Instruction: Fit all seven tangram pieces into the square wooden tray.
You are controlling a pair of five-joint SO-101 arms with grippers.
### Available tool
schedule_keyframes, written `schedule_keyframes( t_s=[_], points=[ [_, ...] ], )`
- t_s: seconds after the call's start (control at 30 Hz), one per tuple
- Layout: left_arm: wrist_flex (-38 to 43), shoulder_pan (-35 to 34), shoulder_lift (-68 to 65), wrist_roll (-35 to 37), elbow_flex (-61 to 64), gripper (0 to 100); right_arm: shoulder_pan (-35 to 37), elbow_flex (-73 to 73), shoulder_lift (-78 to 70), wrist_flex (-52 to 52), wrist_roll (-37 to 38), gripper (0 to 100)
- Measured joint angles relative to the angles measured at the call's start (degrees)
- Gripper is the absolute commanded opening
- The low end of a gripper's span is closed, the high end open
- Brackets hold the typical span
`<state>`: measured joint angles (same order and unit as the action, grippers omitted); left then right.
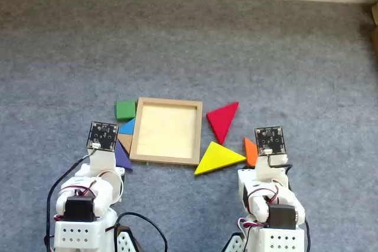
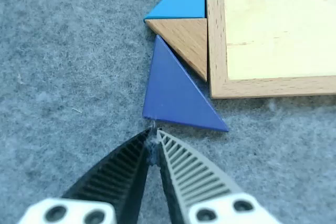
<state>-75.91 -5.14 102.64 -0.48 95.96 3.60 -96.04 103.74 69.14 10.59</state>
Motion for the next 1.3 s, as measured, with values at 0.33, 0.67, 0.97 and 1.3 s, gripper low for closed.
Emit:
schedule_keyframes(
  t_s=[0.33, 0.67, 0.97, 1.3],
  points=[
    [0.0, 0.0, 0.0, 0.0, 0.0, 1, 0.0, 0.0, 0.0, -2.1, 0.0, 1.2],
    [0.0, 0.0, 0.0, 0.0, 0.0, 1, -7.5, 0.1, 0.0, -1.5, -10.1, 1.2],
    [0.0, 0.0, 0.0, 0.0, 0.0, 1, -10.0, 15.7, -0.2, 7.0, -10.6, 1.2],
    [0.0, 0.0, 0.0, 0.0, 0.0, 1, -9.8, 36.1, -28.7, 11.2, -10.9, 1.7]
  ],
)
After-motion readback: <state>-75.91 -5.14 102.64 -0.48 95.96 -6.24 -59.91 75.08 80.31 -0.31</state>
